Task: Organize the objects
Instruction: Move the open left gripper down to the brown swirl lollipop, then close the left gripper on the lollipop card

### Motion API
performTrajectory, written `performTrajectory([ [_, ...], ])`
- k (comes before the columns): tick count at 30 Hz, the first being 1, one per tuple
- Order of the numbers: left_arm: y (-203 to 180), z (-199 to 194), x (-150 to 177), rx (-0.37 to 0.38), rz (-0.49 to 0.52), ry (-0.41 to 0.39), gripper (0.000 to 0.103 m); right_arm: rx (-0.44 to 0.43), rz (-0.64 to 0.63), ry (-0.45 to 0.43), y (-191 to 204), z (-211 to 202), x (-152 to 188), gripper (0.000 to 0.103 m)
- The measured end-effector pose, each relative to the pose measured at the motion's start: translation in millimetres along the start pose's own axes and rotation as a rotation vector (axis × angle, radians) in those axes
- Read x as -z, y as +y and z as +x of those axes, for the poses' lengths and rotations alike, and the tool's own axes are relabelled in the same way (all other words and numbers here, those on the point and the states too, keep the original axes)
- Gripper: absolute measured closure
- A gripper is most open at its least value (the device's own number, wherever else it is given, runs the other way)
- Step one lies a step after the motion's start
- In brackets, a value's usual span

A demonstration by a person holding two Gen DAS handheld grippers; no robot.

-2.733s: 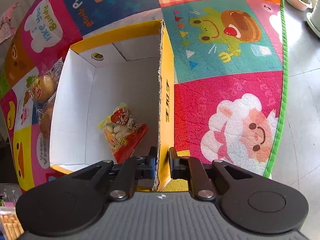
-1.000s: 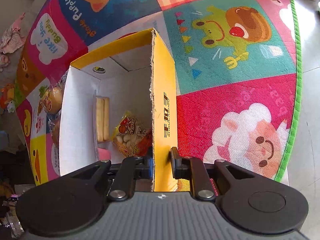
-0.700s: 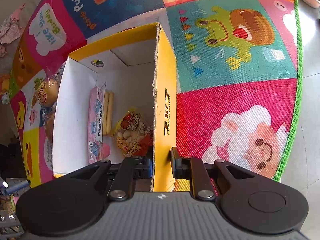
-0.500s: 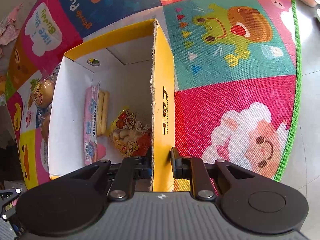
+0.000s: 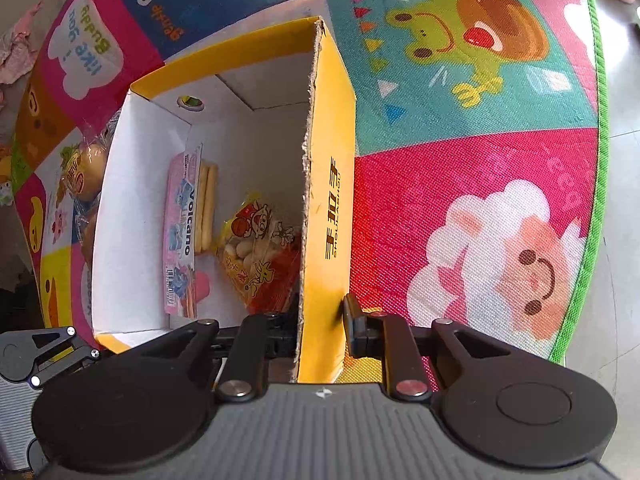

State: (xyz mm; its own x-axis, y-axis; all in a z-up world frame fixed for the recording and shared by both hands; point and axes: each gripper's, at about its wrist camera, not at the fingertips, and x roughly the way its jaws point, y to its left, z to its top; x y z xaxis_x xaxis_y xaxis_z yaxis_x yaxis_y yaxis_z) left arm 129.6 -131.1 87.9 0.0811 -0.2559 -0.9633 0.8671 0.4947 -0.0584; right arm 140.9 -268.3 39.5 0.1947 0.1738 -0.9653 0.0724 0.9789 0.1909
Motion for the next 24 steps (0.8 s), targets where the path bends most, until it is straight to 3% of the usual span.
performTrajectory([
  [3,-5,0,3,0.001,0.054,0.004,0.057,0.005,-0.019,0.004,1,0,-1,0.084],
  [5,-7,9,3,-0.017,0.065,0.047,0.050,0.004,-0.022,0.005,2,1,-1,0.084],
  [7,-9,18,4,-0.046,0.058,0.052,0.028,0.009,-0.030,0.005,4,1,-1,0.084],
  [9,-4,20,3,-0.050,-0.006,0.045,0.023,0.014,-0.042,0.002,6,1,0,0.085],
  [10,-2,20,3,-0.046,-0.040,0.041,0.025,0.015,-0.046,0.000,7,0,0,0.085],
  [14,5,14,0,-0.063,-0.143,0.089,0.047,0.020,-0.065,-0.004,10,-3,3,0.085],
  [16,13,13,0,-0.035,-0.237,0.134,0.047,0.021,-0.064,-0.004,12,-4,4,0.085],
  [19,8,5,9,-0.045,-0.264,0.166,0.047,0.031,-0.060,-0.002,13,-3,4,0.085],
  [24,8,-44,34,-0.067,-0.472,0.116,0.047,0.032,-0.024,-0.004,13,-1,0,0.086],
])
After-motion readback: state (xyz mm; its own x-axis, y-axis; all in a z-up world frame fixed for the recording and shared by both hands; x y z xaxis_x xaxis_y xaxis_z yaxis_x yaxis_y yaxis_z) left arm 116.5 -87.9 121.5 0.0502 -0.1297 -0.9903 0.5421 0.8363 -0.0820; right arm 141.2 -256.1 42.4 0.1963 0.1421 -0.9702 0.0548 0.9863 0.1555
